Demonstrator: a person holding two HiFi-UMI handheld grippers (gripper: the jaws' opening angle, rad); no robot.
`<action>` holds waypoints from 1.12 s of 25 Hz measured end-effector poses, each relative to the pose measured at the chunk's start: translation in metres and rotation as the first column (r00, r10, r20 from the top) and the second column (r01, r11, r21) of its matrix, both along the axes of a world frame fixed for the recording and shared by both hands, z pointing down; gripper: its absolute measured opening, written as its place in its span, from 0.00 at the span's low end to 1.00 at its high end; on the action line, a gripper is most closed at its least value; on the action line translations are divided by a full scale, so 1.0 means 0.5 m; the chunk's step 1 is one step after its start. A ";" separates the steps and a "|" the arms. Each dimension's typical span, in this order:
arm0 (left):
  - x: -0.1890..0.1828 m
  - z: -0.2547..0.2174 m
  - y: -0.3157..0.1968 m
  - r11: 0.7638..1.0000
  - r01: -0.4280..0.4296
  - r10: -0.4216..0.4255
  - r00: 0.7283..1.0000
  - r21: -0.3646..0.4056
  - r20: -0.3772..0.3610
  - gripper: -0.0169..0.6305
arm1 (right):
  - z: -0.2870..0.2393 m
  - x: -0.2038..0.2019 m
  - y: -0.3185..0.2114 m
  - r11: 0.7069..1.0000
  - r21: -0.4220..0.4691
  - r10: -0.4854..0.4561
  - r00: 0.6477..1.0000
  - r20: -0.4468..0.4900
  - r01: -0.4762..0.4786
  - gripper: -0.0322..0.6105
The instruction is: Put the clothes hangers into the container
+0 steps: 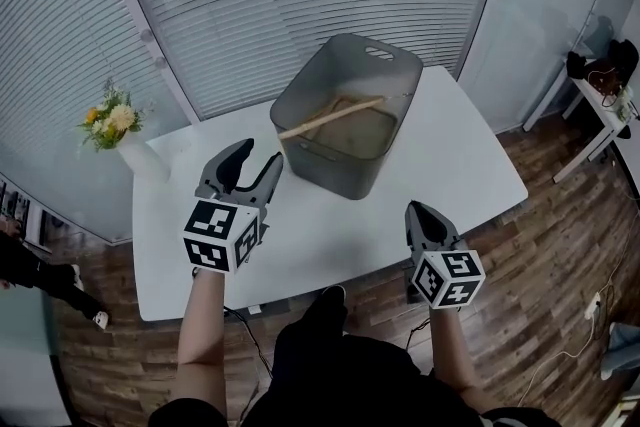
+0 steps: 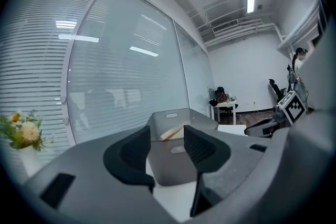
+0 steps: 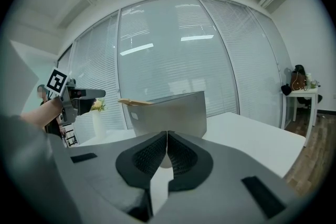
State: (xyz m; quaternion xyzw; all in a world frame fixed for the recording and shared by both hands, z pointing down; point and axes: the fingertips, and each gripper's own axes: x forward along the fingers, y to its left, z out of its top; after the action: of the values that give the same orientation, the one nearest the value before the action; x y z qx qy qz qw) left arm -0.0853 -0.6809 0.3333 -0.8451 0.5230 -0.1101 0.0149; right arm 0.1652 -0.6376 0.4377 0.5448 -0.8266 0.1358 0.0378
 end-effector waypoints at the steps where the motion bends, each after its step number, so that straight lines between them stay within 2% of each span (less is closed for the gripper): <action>1: -0.002 0.006 0.009 1.000 0.005 -0.005 1.000 -0.001 -0.009 0.34 | 0.001 0.000 0.006 1.000 0.003 -0.002 1.000 -0.001 0.002 0.10; 8: 0.003 0.050 0.080 0.999 0.044 -0.045 0.995 -0.012 -0.085 0.32 | -0.001 0.009 0.055 0.999 0.026 -0.021 1.000 -0.008 0.022 0.10; 16: -0.004 0.124 0.142 0.994 0.066 -0.080 0.981 -0.082 -0.179 0.27 | 0.000 0.004 0.095 0.999 0.037 -0.026 1.000 -0.002 0.026 0.10; 28: 0.041 0.228 0.223 0.988 0.007 -0.053 0.957 -0.157 -0.286 0.13 | 0.017 -0.005 0.148 0.999 0.047 -0.028 0.999 0.019 0.027 0.10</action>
State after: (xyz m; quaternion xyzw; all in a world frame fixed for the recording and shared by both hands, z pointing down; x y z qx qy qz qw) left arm -0.0650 -0.5694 0.4471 -0.8426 0.5221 -0.0257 -0.1291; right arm 0.1626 -0.5635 0.4460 0.5326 -0.8374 0.1215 0.0188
